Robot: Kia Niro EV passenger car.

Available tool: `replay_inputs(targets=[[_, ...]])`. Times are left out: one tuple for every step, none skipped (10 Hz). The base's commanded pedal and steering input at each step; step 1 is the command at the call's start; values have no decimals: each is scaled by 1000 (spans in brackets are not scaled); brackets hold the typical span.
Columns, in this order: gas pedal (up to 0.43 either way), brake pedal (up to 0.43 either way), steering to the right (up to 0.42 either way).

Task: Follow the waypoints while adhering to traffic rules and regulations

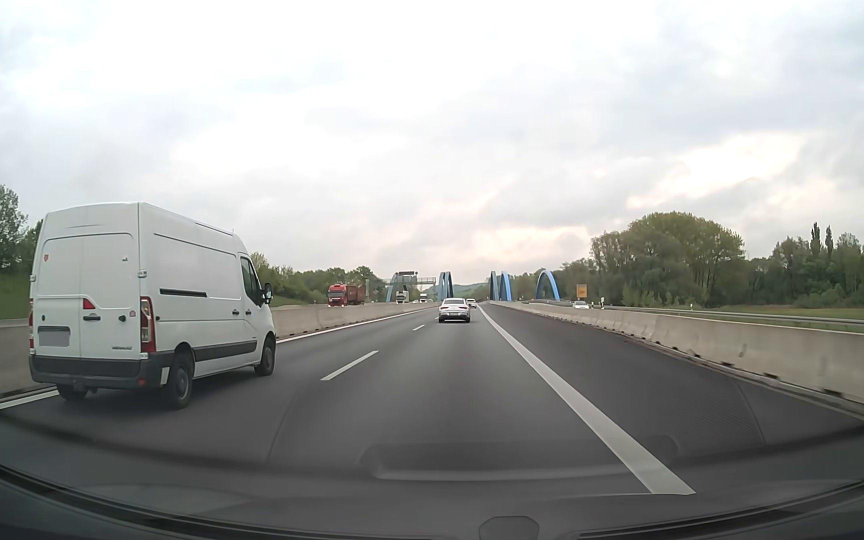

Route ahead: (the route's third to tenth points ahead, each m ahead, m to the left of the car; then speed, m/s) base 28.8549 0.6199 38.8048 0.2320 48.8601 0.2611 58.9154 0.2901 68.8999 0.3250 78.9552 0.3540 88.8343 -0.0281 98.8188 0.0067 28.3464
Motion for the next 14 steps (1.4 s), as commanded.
replay_inputs(targets=[[209,0,-1],[209,0,-1],[209,0,0],[209,0,0],[209,0,1],[197,0,1],[197,0,1],[197,0,1],[197,0,1],[197,0,1],[197,0,1],[209,0,0],[209,0,0],[209,0,0]])
